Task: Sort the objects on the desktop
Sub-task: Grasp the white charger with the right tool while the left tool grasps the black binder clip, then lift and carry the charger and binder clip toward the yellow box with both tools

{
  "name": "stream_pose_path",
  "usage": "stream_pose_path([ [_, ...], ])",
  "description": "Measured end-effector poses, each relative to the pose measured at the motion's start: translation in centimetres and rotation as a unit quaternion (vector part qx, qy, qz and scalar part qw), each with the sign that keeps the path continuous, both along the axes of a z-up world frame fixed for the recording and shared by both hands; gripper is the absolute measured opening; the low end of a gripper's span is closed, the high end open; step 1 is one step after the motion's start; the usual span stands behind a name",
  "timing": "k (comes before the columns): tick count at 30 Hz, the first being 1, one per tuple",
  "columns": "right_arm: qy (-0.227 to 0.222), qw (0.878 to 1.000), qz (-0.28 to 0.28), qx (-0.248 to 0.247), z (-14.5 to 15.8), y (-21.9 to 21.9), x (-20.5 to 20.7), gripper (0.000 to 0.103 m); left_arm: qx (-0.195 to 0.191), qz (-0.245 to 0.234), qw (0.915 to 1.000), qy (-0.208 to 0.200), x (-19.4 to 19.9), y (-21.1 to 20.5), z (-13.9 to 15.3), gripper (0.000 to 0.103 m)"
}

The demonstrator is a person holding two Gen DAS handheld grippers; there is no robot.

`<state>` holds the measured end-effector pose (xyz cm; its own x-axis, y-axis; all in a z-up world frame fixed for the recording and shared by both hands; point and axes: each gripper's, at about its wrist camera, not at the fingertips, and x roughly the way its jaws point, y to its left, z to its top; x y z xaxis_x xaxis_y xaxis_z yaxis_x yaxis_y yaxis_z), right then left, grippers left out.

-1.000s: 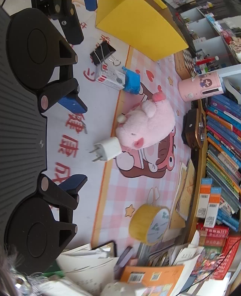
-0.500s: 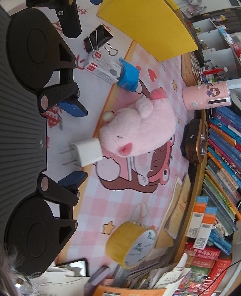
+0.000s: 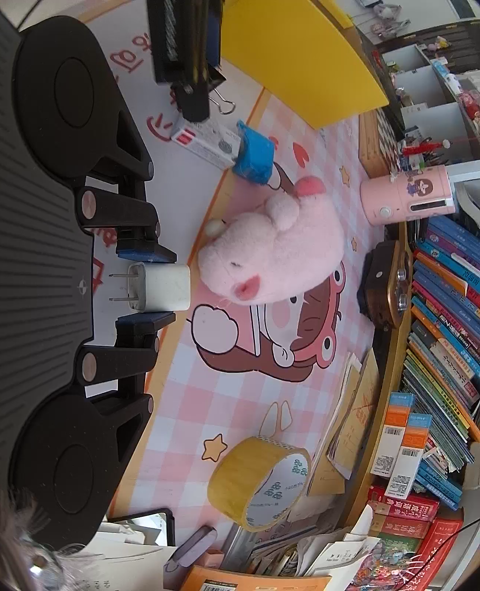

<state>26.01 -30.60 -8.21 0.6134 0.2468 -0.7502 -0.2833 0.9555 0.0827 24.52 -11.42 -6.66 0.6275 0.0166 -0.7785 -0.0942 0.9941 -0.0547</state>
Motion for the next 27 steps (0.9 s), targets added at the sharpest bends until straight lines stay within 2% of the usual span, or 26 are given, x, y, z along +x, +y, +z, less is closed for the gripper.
stream_pose_path([
  [2,0.003,1.000,0.002,0.003,0.2,0.0,-0.3,0.024,-0.007,0.000,1.0000,0.001,0.0,0.2,-0.1,0.027],
  [5,0.005,1.000,0.004,0.007,0.3,0.1,-0.7,0.024,-0.016,0.001,0.9999,-0.002,-0.3,0.5,0.0,0.017],
  [27,-0.004,1.000,-0.003,0.021,2.1,0.2,-3.2,0.024,-0.016,-0.029,0.9985,-0.044,-3.6,0.2,2.6,0.015],
])
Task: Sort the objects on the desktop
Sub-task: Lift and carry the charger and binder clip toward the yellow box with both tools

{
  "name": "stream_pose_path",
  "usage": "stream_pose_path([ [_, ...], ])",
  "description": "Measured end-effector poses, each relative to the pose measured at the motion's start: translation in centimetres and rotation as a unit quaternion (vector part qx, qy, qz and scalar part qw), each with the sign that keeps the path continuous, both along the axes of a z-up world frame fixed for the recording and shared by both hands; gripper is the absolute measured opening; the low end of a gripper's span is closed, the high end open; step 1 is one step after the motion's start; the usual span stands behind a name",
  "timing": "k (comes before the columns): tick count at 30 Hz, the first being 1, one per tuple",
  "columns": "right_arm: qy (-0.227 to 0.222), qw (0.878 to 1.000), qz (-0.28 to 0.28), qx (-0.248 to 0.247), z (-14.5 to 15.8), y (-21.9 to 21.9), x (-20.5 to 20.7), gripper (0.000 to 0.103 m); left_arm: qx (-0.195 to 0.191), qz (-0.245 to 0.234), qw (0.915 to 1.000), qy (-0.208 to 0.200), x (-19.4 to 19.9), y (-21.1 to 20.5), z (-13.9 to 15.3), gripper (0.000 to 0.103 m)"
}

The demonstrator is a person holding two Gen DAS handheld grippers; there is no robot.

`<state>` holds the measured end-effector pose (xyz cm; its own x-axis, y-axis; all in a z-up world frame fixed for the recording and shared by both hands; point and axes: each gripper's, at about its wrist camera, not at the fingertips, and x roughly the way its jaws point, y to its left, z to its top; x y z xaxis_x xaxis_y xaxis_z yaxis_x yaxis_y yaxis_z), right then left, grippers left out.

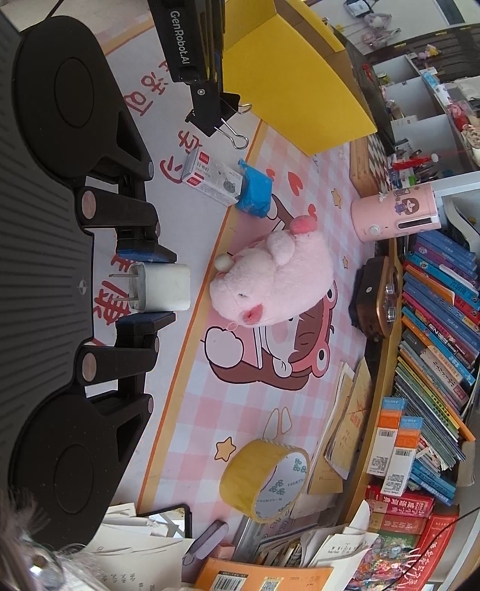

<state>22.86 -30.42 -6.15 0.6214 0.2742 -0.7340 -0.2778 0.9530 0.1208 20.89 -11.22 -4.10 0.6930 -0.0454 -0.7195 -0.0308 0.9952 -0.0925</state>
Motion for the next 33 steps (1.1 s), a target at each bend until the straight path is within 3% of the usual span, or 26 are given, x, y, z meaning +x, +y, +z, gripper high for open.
stream_pose_path([
  [18,-0.023,1.000,0.008,0.004,2.3,1.1,-3.9,0.024,-0.022,-0.001,0.9986,-0.049,-4.5,1.2,2.6,0.015],
  [33,-0.043,0.999,0.011,-0.004,4.1,6.3,-9.2,0.024,-0.035,-0.013,0.9962,-0.079,-9.6,5.5,4.1,0.015],
])
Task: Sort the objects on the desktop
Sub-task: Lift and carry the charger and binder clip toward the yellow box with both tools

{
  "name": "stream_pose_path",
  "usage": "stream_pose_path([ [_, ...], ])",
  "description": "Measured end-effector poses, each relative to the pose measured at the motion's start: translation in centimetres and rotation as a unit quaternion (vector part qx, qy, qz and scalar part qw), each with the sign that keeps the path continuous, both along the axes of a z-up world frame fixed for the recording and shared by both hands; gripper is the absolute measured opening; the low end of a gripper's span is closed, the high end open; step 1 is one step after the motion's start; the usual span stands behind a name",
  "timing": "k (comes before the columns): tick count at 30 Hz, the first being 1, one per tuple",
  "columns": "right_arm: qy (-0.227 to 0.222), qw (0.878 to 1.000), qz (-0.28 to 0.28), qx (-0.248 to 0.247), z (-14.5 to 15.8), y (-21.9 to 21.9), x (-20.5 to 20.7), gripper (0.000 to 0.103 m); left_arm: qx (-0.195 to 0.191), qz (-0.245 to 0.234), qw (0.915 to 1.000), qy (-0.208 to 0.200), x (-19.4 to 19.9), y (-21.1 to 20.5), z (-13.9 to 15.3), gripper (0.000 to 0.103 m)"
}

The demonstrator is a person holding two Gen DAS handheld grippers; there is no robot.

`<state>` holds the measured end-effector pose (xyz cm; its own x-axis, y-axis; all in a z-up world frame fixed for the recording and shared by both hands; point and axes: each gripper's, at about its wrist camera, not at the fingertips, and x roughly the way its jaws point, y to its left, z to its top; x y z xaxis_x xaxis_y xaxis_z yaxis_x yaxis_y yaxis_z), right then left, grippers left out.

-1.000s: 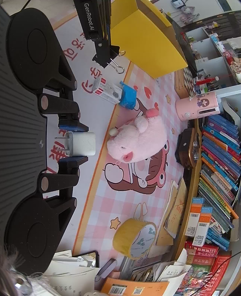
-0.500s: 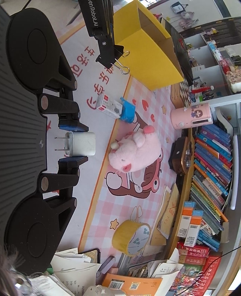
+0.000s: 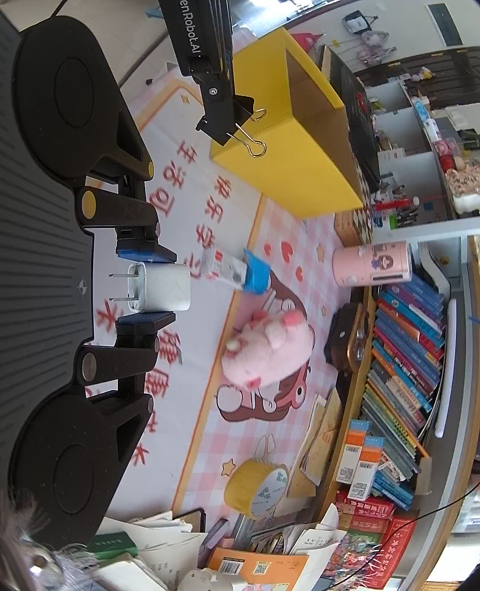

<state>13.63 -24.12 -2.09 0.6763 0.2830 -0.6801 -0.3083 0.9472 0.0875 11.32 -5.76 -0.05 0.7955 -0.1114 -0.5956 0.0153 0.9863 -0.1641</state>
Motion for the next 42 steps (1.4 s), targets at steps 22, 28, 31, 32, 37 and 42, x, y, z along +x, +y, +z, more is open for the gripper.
stream_pose_path([
  [22,-0.006,1.000,0.029,0.006,0.5,10.8,-8.6,0.024,-0.002,0.022,0.9997,-0.013,-9.9,9.9,0.8,0.015],
  [28,-0.009,0.999,0.040,0.008,0.5,13.3,-9.9,0.024,0.000,0.032,0.9993,-0.018,-11.9,12.3,0.9,0.015],
  [31,-0.011,0.999,0.046,0.008,0.5,14.5,-10.4,0.024,0.001,0.038,0.9991,-0.021,-12.6,13.4,1.0,0.015],
  [32,-0.011,0.999,0.048,0.009,0.5,14.8,-10.6,0.024,0.001,0.040,0.9990,-0.022,-12.8,13.7,1.1,0.015],
  [37,-0.015,0.998,0.053,0.007,0.8,16.1,-11.0,0.024,0.000,0.045,0.9986,-0.028,-13.5,14.9,1.3,0.015],
  [42,-0.017,0.998,0.055,0.004,0.9,17.1,-11.4,0.024,-0.004,0.047,0.9983,-0.033,-13.9,15.8,1.4,0.015],
])
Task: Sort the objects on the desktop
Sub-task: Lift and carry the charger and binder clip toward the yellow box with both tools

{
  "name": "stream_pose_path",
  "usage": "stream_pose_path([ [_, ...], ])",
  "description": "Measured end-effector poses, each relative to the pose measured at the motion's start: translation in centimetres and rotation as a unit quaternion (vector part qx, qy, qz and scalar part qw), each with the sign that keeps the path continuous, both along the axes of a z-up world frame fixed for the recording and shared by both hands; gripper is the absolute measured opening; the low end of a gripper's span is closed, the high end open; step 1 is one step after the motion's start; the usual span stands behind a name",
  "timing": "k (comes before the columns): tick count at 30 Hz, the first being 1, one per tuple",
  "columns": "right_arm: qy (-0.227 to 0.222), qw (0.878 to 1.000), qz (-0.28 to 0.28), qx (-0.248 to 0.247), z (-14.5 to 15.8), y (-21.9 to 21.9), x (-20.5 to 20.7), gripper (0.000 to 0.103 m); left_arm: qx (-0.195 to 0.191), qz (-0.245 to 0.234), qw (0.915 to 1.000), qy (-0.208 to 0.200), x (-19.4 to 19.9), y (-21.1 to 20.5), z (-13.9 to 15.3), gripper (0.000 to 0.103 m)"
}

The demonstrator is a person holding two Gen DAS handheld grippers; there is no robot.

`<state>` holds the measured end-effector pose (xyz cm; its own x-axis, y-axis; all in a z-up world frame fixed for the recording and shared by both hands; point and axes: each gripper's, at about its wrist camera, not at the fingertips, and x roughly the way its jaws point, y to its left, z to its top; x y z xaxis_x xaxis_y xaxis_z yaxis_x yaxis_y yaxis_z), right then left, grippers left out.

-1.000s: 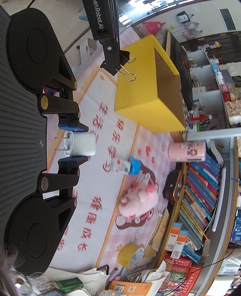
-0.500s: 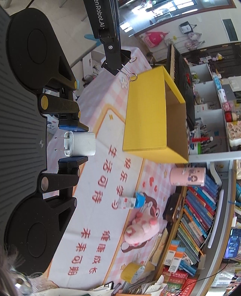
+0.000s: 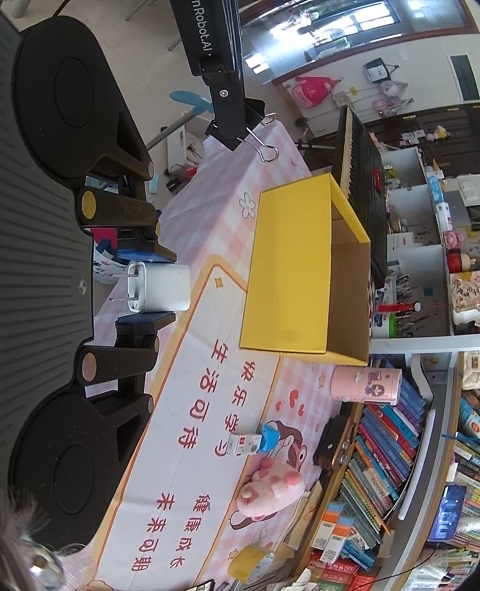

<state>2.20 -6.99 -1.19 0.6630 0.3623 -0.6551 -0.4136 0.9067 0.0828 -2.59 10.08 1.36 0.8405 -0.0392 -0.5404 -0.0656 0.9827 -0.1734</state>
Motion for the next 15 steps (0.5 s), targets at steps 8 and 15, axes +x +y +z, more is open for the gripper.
stream_pose_path([
  [8,-0.002,1.000,0.001,-0.006,0.2,1.1,0.0,0.024,-0.005,0.001,1.0000,-0.005,-0.3,1.0,0.1,0.015],
  [15,-0.006,1.000,0.007,-0.015,0.5,1.6,0.6,0.024,-0.010,0.002,0.9999,-0.008,0.2,1.3,0.2,0.015],
])
